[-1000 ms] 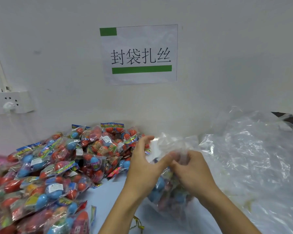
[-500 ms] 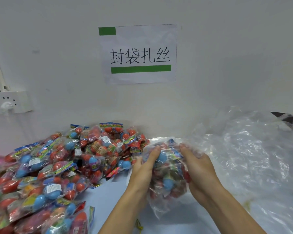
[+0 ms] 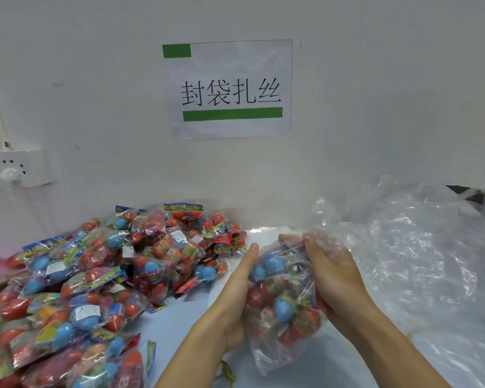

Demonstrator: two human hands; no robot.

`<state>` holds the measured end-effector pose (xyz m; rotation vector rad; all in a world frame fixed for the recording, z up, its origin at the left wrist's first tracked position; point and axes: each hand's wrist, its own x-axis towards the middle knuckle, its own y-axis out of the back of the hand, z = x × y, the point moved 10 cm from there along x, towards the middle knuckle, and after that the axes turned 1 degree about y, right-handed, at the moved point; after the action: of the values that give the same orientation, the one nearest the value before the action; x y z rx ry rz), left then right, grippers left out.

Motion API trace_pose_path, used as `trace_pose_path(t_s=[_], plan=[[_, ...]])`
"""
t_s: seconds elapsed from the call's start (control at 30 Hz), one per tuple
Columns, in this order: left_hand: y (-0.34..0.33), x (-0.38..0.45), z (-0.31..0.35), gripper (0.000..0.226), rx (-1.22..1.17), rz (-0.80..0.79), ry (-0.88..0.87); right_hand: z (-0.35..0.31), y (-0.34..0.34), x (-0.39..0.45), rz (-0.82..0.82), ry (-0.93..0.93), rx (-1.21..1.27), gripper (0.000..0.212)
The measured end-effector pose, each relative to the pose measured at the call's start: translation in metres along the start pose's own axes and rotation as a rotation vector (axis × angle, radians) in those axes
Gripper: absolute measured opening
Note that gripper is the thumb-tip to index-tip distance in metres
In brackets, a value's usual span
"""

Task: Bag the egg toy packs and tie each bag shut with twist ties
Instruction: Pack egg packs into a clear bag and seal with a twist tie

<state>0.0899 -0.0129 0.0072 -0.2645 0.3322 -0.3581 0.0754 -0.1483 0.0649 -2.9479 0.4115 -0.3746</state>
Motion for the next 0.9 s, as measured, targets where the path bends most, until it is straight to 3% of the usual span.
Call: trace_pose_path(t_s=[0.43,0.7,0.9], plan=[[0.002,0.006,-0.012,0.056,0.052,-0.017,0.07,-0.003,0.006,-0.004,0.061,-0.03,0.032,0.033],[0.0,0.005,-0.017,0.053,0.071,-0.073,0.105,-0.006,0.005,-0.007,0.095,-0.007,-0.071,0.06],[-0.001,0.007,-0.015,0.07,0.115,-0.076,0.08,0.0,0.027,-0.006,0.273,-0.06,-0.034,0.041]])
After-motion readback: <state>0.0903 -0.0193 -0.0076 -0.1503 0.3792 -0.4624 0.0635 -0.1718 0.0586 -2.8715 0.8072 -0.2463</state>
